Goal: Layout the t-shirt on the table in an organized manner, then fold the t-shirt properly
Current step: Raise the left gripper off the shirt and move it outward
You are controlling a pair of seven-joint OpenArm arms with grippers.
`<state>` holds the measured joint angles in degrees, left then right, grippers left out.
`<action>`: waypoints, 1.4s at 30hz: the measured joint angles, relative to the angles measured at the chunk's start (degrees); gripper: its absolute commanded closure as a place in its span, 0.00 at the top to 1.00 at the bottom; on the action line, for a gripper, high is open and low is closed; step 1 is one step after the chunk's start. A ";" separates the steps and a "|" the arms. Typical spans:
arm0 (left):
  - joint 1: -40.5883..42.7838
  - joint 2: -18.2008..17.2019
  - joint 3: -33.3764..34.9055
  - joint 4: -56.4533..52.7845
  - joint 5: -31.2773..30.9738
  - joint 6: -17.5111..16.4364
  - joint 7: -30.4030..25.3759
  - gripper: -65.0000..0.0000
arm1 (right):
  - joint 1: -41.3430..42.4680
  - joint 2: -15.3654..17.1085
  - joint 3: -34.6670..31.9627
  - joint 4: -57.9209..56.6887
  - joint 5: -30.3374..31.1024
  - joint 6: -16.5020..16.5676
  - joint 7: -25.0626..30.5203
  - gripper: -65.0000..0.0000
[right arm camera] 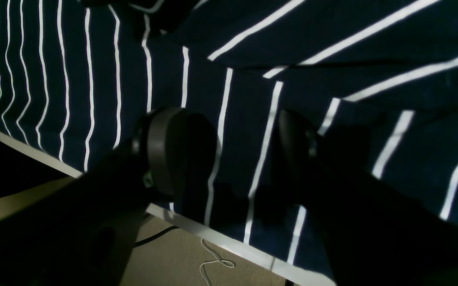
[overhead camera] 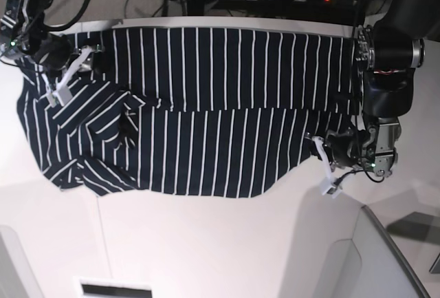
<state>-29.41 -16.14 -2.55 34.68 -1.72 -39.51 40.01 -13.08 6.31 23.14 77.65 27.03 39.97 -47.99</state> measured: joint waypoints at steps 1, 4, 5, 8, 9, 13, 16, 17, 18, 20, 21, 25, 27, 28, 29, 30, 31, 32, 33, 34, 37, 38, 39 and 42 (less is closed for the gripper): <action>0.52 0.31 0.04 1.42 0.07 -0.02 0.52 0.00 | 0.00 0.00 0.00 0.00 0.00 0.00 -0.04 0.51; 3.54 0.68 0.15 8.83 0.44 -0.04 1.81 0.00 | -0.02 -0.02 0.00 0.00 -0.02 0.00 -0.02 0.51; 4.61 0.57 0.17 12.04 0.17 -0.15 3.58 0.00 | 0.00 -0.02 0.00 0.00 -0.02 0.00 -0.04 0.51; 7.93 0.37 0.13 22.58 0.39 -0.11 7.15 0.00 | -0.02 -0.02 0.15 -0.02 -0.02 0.00 0.00 0.51; 9.33 0.33 0.13 26.32 0.17 -0.15 8.00 0.00 | -0.04 -0.02 0.15 0.00 -0.02 0.00 -0.02 0.51; 16.41 0.48 0.35 39.71 0.13 -0.20 11.69 0.00 | -0.15 0.00 0.11 -0.02 -0.02 0.00 0.00 0.51; 21.92 0.28 0.37 47.80 0.09 -0.24 12.66 0.00 | -0.13 0.00 0.11 -0.02 -0.02 0.02 0.00 0.51; 23.02 0.22 0.37 48.81 -0.04 -0.24 12.57 0.00 | -0.13 -0.02 0.11 -0.02 -0.02 0.00 0.00 0.51; 23.74 0.33 -0.07 48.98 -0.07 -0.31 12.57 0.00 | -0.13 -0.02 0.11 -0.02 0.00 0.00 0.02 0.51; 23.89 0.22 -0.70 48.46 0.13 -0.46 12.79 0.00 | -0.11 0.00 0.11 -0.04 -0.02 0.00 0.00 0.51; 23.80 0.28 -1.86 48.22 -0.04 -0.46 12.74 0.00 | -0.13 -0.02 0.11 -0.04 0.00 0.00 0.02 0.51; 22.99 1.20 -13.07 47.80 -3.06 -0.66 13.22 0.00 | 0.02 0.04 0.09 -0.04 -0.02 0.02 -0.13 0.51; 21.68 1.64 -20.96 46.42 -8.35 -0.44 13.49 0.02 | 0.00 -0.02 0.09 -0.04 -0.02 0.00 -0.20 0.51; 21.00 1.46 -24.68 45.29 -10.71 -0.44 13.53 0.06 | -0.02 -0.02 0.07 -0.04 -0.02 0.00 -0.13 0.51; 20.94 1.14 -27.87 44.48 -11.93 -0.44 13.22 0.11 | -0.13 -0.02 0.07 -0.04 0.00 0.02 0.00 0.51; 21.38 0.55 -29.88 44.17 -10.56 -0.22 11.96 0.14 | -0.13 0.00 0.07 -0.04 0.02 0.00 0.00 0.51; 22.10 0.00 -30.53 44.00 -8.31 -0.17 9.92 0.17 | -0.13 0.00 0.04 -0.04 0.00 0.00 0.00 0.51; 23.65 -0.57 -30.45 44.02 -4.70 0.07 6.45 0.21 | -0.15 0.00 0.04 -0.04 0.00 0.00 0.02 0.51; 25.22 -0.55 -30.62 44.28 -1.49 0.02 2.49 0.25 | -0.15 -0.02 0.04 -0.04 0.00 0.00 0.02 0.51; 27.17 0.26 -30.73 45.07 2.10 0.07 -2.03 0.29 | -0.15 -0.02 0.04 -0.07 -0.02 0.00 0.02 0.51; 32.30 3.06 -30.58 46.18 11.02 -0.24 -13.35 0.41 | -0.15 0.02 0.11 -0.15 0.04 0.04 0.04 0.51; 33.62 3.76 -30.32 46.21 12.83 -0.70 -15.65 0.47 | -0.15 0.04 0.11 -0.15 0.02 0.09 0.04 0.51; 34.84 3.93 -30.12 46.16 12.96 -0.17 -17.22 0.52 | -0.15 0.02 0.11 -0.15 0.02 0.07 0.07 0.51; 35.34 2.67 -31.45 44.94 7.65 0.61 -15.06 0.68 | -0.15 0.00 0.11 -0.15 0.02 0.04 0.04 0.51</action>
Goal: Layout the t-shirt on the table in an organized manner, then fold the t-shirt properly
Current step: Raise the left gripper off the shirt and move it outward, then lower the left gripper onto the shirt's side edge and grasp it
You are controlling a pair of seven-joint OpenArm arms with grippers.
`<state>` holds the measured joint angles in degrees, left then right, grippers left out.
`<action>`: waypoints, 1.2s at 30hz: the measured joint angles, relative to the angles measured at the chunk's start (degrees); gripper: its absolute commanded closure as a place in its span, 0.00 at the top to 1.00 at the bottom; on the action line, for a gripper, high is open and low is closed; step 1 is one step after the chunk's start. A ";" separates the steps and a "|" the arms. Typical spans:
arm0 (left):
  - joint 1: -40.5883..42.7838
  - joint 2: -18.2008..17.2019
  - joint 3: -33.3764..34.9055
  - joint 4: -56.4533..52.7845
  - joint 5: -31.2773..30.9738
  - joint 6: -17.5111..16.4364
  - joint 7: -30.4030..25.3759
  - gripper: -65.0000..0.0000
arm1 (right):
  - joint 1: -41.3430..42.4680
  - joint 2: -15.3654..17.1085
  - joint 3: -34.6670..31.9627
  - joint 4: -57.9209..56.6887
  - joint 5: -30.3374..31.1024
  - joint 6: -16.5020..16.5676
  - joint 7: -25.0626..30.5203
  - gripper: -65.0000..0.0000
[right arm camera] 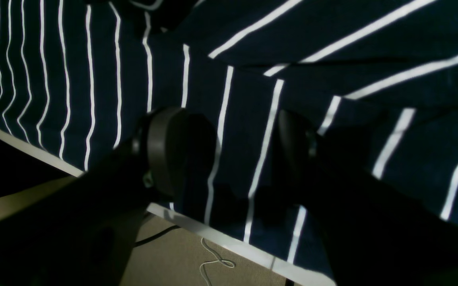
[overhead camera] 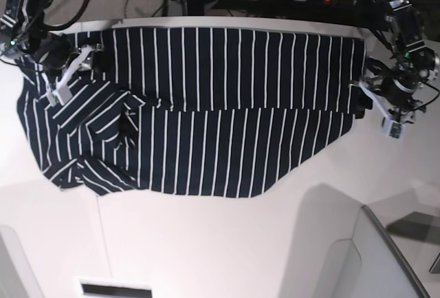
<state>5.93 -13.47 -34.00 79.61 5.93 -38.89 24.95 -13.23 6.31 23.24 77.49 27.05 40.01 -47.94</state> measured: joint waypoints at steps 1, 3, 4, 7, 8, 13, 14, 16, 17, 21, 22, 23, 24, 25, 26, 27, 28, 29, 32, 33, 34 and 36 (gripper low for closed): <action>-0.66 -0.57 -1.33 -0.94 -3.85 0.35 3.45 0.72 | 0.02 0.02 0.00 0.00 0.00 0.00 0.00 0.51; -2.32 -2.51 -4.11 -3.23 -10.93 0.35 10.38 0.74 | 0.02 0.00 0.00 0.00 0.00 0.00 0.00 0.51; -2.54 -3.13 -5.35 -3.65 -13.81 0.52 11.04 0.74 | 0.02 0.02 0.00 0.00 0.00 0.00 0.00 0.51; -1.01 -4.63 -6.67 -2.58 -14.88 1.46 3.93 0.74 | 0.00 0.00 0.00 0.00 0.00 -0.02 0.07 0.51; -0.35 -4.48 -6.67 -2.12 -11.56 2.19 -0.79 0.74 | 0.02 0.00 0.00 0.00 -0.02 -0.02 0.00 0.51; 1.73 -3.67 -5.22 -2.05 11.98 5.75 -17.53 0.73 | 0.00 0.00 0.00 0.00 -0.02 -0.02 0.11 0.51; 1.70 -3.74 -5.38 -2.10 16.26 6.10 -18.69 0.73 | 0.02 0.04 0.00 0.00 -0.02 -0.02 0.02 0.51; 1.75 -4.11 -5.70 -2.10 22.27 7.39 -21.84 0.73 | 0.00 0.52 -0.02 -0.13 0.00 0.13 -0.02 0.51; 1.70 -4.24 -5.84 -2.10 23.34 7.91 -22.43 0.73 | 0.00 0.68 0.00 -0.15 0.00 0.13 -0.02 0.51; -0.42 -5.05 -6.86 -2.05 16.55 1.31 -5.90 0.73 | 0.00 0.74 -0.02 -0.17 0.02 0.15 -0.02 0.51; -1.75 -5.60 -6.14 -2.19 13.94 -2.01 2.64 0.73 | 0.02 0.79 -0.02 -0.24 0.02 0.13 -0.04 0.51; -3.28 -6.40 -5.18 -2.82 10.21 -2.01 10.64 0.73 | 0.07 0.76 -0.02 -0.28 0.00 0.11 -0.07 0.51; -5.07 -6.88 -4.42 -3.96 4.90 -1.22 16.06 0.73 | 0.02 0.72 0.00 -0.28 0.02 0.11 0.00 0.51; -6.82 -7.76 -3.58 -5.84 0.48 -1.25 21.14 0.73 | 0.02 0.72 -0.02 -0.26 0.04 0.13 -0.02 0.51; -7.89 -8.61 -2.56 -7.87 -2.54 -1.25 23.28 0.72 | 0.02 0.72 0.00 -0.26 0.09 0.15 -0.02 0.51; -8.61 -9.22 -1.84 -10.01 -7.02 -1.25 23.93 0.68 | 0.04 0.74 0.00 -0.26 0.20 0.15 -0.04 0.51; -8.61 -9.66 -0.85 -12.00 -11.04 -1.14 23.91 0.64 | 0.04 0.72 0.00 -0.28 0.15 0.13 -0.02 0.51; -8.61 -9.94 0.22 -14.14 -14.47 -1.07 25.07 0.59 | 0.04 0.66 0.00 -0.26 0.09 0.11 -0.02 0.51; -10.16 -10.14 1.92 -22.23 -23.91 -1.05 28.41 0.48 | 0.20 0.72 0.00 -0.28 0.00 0.13 -0.11 0.51; -11.52 -10.34 2.45 -25.64 -26.82 -1.05 28.35 0.46 | 0.20 0.76 0.00 -0.28 0.04 0.15 -0.09 0.51; -13.11 -10.60 2.51 -29.18 -29.75 -1.03 28.22 0.46 | 0.17 0.76 0.00 -0.28 0.04 0.13 -0.04 0.51; -15.23 -10.86 2.21 -33.90 -34.23 -0.79 27.67 0.46 | 0.15 0.74 -0.02 -0.28 0.00 0.13 -0.07 0.51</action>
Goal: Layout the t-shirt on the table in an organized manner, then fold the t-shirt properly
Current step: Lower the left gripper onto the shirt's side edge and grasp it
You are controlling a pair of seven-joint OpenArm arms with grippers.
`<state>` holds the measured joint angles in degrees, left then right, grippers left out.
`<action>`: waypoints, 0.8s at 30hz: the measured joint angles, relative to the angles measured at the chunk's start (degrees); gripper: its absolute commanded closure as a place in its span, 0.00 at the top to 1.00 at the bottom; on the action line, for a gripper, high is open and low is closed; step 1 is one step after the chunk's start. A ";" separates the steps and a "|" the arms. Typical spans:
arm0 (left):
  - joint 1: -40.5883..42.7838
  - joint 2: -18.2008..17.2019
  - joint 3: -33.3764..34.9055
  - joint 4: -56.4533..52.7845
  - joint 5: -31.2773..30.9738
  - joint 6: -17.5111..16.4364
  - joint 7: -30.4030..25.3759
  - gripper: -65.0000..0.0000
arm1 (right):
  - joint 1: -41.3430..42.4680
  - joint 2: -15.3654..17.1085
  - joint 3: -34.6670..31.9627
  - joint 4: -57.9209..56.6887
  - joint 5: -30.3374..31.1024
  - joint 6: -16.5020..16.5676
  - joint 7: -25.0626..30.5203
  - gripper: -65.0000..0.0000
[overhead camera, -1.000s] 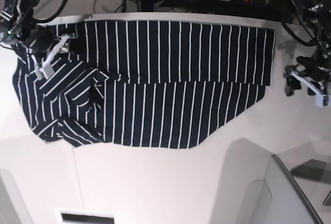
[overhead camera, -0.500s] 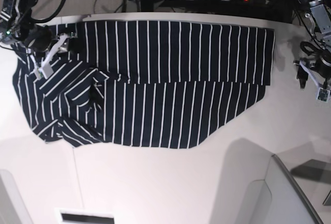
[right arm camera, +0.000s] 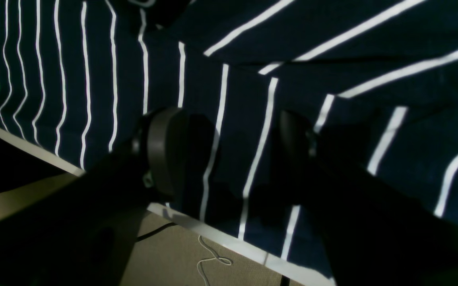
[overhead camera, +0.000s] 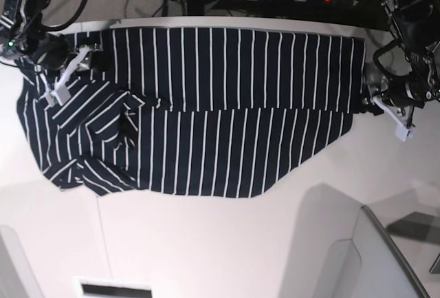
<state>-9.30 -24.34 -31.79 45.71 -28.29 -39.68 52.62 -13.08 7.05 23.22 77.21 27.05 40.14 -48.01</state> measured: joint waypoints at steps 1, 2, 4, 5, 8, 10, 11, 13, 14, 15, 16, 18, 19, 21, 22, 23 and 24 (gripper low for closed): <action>-0.13 -0.09 0.00 -0.68 -2.34 0.26 0.24 0.46 | 0.00 -0.02 0.00 0.00 0.02 -0.02 0.04 0.51; 0.17 -0.07 0.00 -0.09 -4.09 0.20 0.57 0.46 | 0.00 -0.02 0.02 0.00 0.00 0.00 0.02 0.51; 1.86 0.09 0.20 3.43 -8.76 0.42 1.11 0.46 | -0.02 0.02 0.02 0.00 0.02 0.00 0.04 0.51; 2.91 0.13 0.24 6.27 -10.86 0.28 1.25 0.46 | -0.11 0.04 0.00 0.00 0.02 0.00 0.04 0.51; 4.98 -1.36 0.11 14.43 -13.97 0.15 2.95 0.46 | -0.15 0.07 0.02 0.00 0.22 0.00 0.07 0.51; 4.70 -2.69 -0.22 15.65 -14.12 0.20 1.33 0.46 | -0.13 0.17 0.02 0.00 0.13 0.00 0.02 0.51; 4.37 -2.82 -0.24 14.69 -14.25 0.17 0.39 0.46 | -0.15 0.20 0.04 0.00 0.15 0.00 0.04 0.51; 3.34 -2.51 0.28 10.21 -13.94 0.22 -0.13 0.47 | -0.13 0.20 0.02 0.00 0.00 0.00 0.00 0.51; 2.56 -1.95 0.35 7.30 -13.64 0.20 0.37 0.49 | -0.15 0.20 0.02 0.00 0.07 0.00 0.02 0.51; 1.70 -1.51 0.48 4.57 -13.53 0.20 0.26 0.52 | -0.15 0.20 0.02 0.00 0.07 0.02 0.02 0.51; 0.83 -1.27 0.76 2.16 -13.57 0.22 0.33 0.55 | -0.13 0.20 0.02 0.00 0.02 0.00 0.02 0.51; -0.98 -1.57 3.04 -0.48 -13.27 0.24 -0.20 0.59 | -0.13 0.22 0.02 0.00 0.00 0.00 0.02 0.51; -2.08 -1.75 4.26 -1.22 -13.44 0.26 -1.68 0.60 | -0.15 0.20 0.02 0.00 0.02 0.00 0.09 0.51; -4.20 -1.88 6.21 -2.91 -14.10 0.22 -3.80 0.60 | -0.13 0.22 0.02 0.00 0.00 0.00 0.00 0.51; -5.09 -1.88 6.84 -4.00 -14.32 0.22 -4.48 0.60 | -0.15 0.20 0.00 0.00 0.04 0.02 0.07 0.51; -5.81 -1.77 7.34 -5.38 -14.34 0.20 -5.33 0.60 | -0.15 0.22 0.00 0.00 0.07 0.00 0.04 0.51; -6.27 -1.73 7.78 -7.26 -14.36 0.20 -6.32 0.60 | -0.13 0.20 0.00 0.00 0.00 0.00 0.00 0.51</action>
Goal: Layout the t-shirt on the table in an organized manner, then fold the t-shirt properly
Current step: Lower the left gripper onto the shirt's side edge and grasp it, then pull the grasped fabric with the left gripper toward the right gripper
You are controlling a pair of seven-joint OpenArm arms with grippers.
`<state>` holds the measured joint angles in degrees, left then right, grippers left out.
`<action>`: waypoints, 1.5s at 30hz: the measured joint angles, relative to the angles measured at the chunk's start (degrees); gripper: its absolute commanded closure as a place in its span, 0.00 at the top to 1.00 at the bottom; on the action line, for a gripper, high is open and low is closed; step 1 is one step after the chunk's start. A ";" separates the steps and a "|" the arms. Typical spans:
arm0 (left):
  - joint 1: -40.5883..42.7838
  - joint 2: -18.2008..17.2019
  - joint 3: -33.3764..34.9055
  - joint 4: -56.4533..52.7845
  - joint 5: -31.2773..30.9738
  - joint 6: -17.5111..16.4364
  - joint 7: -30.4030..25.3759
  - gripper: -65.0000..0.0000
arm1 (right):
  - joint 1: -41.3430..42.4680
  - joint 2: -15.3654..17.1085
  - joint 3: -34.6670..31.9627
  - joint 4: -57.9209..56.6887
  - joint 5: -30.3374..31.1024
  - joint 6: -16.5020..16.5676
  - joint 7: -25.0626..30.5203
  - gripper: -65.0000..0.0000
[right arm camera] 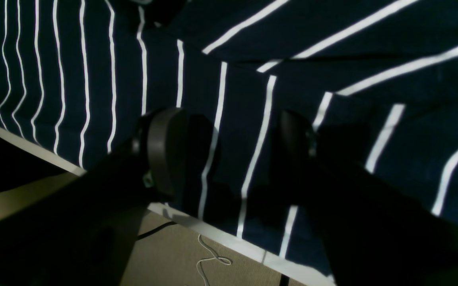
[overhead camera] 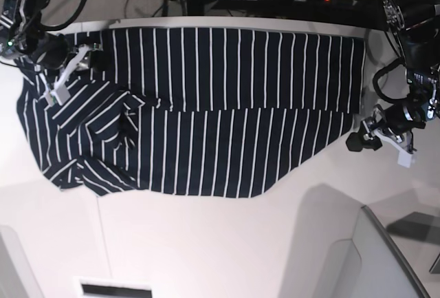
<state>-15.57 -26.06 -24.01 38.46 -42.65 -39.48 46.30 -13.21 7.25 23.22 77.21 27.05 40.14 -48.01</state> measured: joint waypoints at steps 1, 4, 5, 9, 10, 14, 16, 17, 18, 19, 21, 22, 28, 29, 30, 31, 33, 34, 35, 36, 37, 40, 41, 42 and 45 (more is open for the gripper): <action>-0.35 -0.02 0.55 -1.99 0.24 0.02 -0.94 0.60 | 0.00 0.02 0.00 0.00 0.02 0.00 0.07 0.51; -1.49 -0.31 4.57 -7.43 -0.35 -0.28 -3.54 0.59 | 0.00 0.02 0.00 0.00 0.02 0.00 0.02 0.51; -2.19 -0.33 6.19 -8.33 -0.46 -0.24 -4.46 0.59 | 0.00 0.02 0.00 0.00 0.04 0.00 0.07 0.51; -3.37 0.81 8.15 -9.70 -0.68 -0.09 -6.97 0.59 | -0.02 0.02 0.00 0.00 0.04 0.00 0.04 0.51; -3.10 1.07 8.13 -9.81 -0.96 -0.24 -7.39 0.59 | 0.00 0.02 0.00 0.00 0.02 0.00 0.04 0.51; -3.43 1.79 8.37 -9.84 -0.72 -0.66 -7.19 0.58 | 0.00 0.02 0.00 0.00 0.04 0.00 0.02 0.51; -3.67 2.82 8.39 -9.81 -0.76 -0.66 -7.61 0.57 | -0.02 0.00 0.00 0.00 0.07 0.00 0.04 0.51; -3.76 3.26 8.52 -9.81 -0.76 -0.66 -7.58 0.52 | 0.00 0.00 0.00 0.00 0.07 0.00 0.02 0.51; -3.76 3.54 8.70 -9.81 -0.68 -0.66 -7.30 0.46 | -0.02 0.00 0.00 0.00 0.20 0.00 0.02 0.51; -3.72 3.67 8.70 -9.81 -0.57 -0.63 -7.15 0.37 | -0.02 0.02 0.00 0.00 0.22 0.00 0.02 0.51; -3.48 3.56 8.70 -9.84 0.72 -0.50 -7.43 0.15 | -0.02 0.02 0.00 0.00 0.17 0.00 0.02 0.51; -3.34 3.45 8.68 -9.84 2.08 -0.37 -8.76 0.04 | -0.02 0.02 0.00 0.00 0.20 -0.02 0.04 0.51; -3.10 4.20 8.59 -8.79 6.25 -0.02 -10.99 0.00 | -0.02 0.00 0.00 0.00 0.11 -0.02 0.02 0.51; -2.86 4.52 8.66 -7.48 6.78 0.00 -10.49 0.00 | -0.02 0.00 0.00 0.00 0.04 0.00 0.04 0.51; -2.12 4.85 8.74 -5.18 7.23 0.26 -9.88 0.00 | -0.04 0.00 0.02 0.00 0.07 0.00 0.07 0.51; -0.83 5.01 8.83 -2.10 7.34 0.22 -9.68 0.00 | -0.04 0.00 0.02 0.00 0.07 -0.02 0.04 0.51; 2.32 4.98 8.83 5.16 7.23 0.35 -9.42 0.00 | -0.04 0.00 0.02 0.02 0.00 0.00 0.07 0.51; 3.96 4.81 8.83 8.96 7.61 0.28 -9.35 0.00 | -0.04 0.00 0.02 0.02 0.00 0.00 0.04 0.51; 5.44 4.68 8.76 12.50 7.37 0.24 -9.29 0.00 | -0.02 0.00 0.02 0.02 -0.02 -0.02 0.02 0.51; 7.37 4.66 8.76 16.98 7.65 0.37 -9.40 0.00 | -0.04 0.00 0.02 0.02 0.00 -0.02 0.07 0.51; 9.18 4.70 8.70 21.05 7.26 0.48 -9.42 0.00 | -0.04 0.00 0.02 0.02 -0.02 0.00 0.04 0.51; 14.95 5.31 9.60 33.97 7.30 0.09 -9.42 0.00 | -0.02 0.02 0.02 -0.02 0.00 0.00 0.04 0.51; 16.68 4.92 11.19 37.66 7.10 0.24 -9.42 0.00 | 0.07 0.02 -0.09 -0.02 0.00 0.00 0.02 0.51; 18.16 4.61 12.96 41.29 7.63 0.26 -9.27 0.00 | 0.13 0.04 -0.09 -0.04 0.00 0.00 -0.02 0.51; 21.38 4.22 17.90 49.66 10.95 -0.20 -9.44 0.00 | 0.20 -0.04 -0.09 -0.04 -0.04 -0.02 -0.04 0.51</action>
<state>5.80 -21.85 -6.11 88.12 -31.70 -39.68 36.86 -13.02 7.20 23.14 77.17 27.00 40.12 -48.05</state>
